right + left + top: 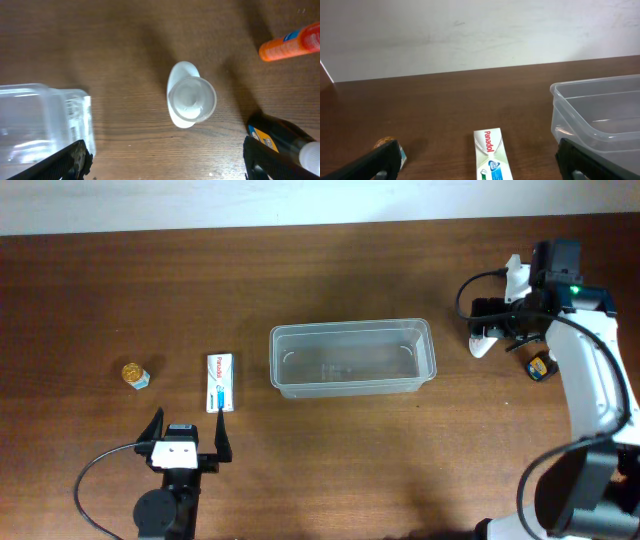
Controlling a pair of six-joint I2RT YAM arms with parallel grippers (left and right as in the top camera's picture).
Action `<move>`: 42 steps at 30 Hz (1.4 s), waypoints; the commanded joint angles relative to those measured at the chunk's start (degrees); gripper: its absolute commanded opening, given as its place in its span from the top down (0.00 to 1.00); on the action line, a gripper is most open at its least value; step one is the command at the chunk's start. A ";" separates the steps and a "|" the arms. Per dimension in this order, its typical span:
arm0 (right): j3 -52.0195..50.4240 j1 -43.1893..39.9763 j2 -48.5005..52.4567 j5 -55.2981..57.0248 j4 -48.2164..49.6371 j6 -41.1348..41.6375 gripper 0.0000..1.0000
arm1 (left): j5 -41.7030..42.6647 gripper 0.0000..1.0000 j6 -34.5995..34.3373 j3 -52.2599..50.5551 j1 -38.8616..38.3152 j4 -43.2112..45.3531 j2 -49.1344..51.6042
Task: Pack container
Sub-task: 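Move the right gripper over the white spray bottle and grasp it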
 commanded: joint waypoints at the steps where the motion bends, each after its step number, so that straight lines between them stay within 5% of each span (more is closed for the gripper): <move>1: 1.09 0.09 3.41 3.69 0.74 0.02 0.09 | 0.66 0.01 0.90 -0.13 0.24 -0.26 -0.33; 9: 1.09 0.09 5.66 4.42 3.34 0.26 0.10 | 0.66 0.01 0.90 -0.13 0.24 -0.26 -0.33; 20: 1.09 -0.33 7.28 4.37 4.02 0.24 0.30 | 0.66 0.01 0.90 -0.13 0.24 -0.26 -0.33; 30: 1.09 -0.66 7.65 4.33 7.08 0.26 0.33 | 0.66 0.01 0.90 -0.13 0.24 -0.26 -0.33; 42: 1.09 -0.66 7.65 4.37 7.21 0.24 0.52 | 0.66 0.01 0.90 -0.13 0.24 -0.26 -0.33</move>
